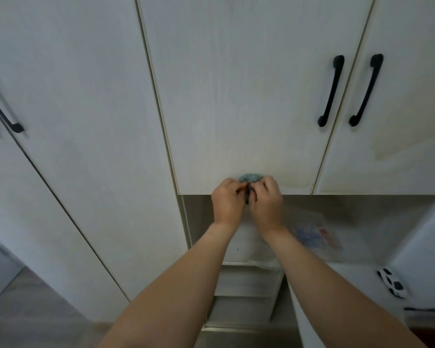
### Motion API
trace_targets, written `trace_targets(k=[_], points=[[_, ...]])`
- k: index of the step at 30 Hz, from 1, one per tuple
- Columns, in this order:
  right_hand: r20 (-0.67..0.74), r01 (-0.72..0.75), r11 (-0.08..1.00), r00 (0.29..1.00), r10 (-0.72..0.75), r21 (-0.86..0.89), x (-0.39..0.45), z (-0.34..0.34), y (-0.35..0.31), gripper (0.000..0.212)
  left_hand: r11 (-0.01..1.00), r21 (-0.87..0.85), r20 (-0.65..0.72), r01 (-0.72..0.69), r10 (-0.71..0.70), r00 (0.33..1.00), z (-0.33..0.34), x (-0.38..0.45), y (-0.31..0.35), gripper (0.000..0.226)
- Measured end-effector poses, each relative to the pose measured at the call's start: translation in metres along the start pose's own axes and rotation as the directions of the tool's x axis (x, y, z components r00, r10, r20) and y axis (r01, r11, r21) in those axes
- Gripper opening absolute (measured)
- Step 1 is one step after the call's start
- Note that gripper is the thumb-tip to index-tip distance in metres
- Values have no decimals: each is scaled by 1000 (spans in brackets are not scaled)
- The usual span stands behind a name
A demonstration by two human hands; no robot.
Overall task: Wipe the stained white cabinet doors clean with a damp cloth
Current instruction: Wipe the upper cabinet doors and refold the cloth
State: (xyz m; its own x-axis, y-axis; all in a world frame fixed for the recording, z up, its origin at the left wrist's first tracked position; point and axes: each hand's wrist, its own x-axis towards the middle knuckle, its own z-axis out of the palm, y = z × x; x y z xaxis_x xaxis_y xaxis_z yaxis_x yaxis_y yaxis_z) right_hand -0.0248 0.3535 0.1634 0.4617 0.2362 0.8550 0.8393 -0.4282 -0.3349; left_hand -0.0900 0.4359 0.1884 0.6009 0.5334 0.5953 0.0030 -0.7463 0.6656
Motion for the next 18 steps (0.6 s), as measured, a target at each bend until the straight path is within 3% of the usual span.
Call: trace_targets(k=[3,5,12,15,18], points=[[96,-50,999,994,47,23,-8,1,5,7,998,3,17,64,-64,998,5,-10,-3,14],[93,0,1000,996,-3,30,7,-10,1,6,1000,20,-8,17,-17,1000,1,-4,7,14],[-202,100,995,974,-100,-11,113,-55,-10,14,974,-56,-221,-221,204,954,-20,77,80,13],[-218,98,995,972,-93,13,92,-45,3,9,979,-65,-212,-192,174,962,-6,62,70,13],[-100,30,999,995,-27,30,28,-25,21,13,997,-30,-98,-73,70,993,20,14,33,12]])
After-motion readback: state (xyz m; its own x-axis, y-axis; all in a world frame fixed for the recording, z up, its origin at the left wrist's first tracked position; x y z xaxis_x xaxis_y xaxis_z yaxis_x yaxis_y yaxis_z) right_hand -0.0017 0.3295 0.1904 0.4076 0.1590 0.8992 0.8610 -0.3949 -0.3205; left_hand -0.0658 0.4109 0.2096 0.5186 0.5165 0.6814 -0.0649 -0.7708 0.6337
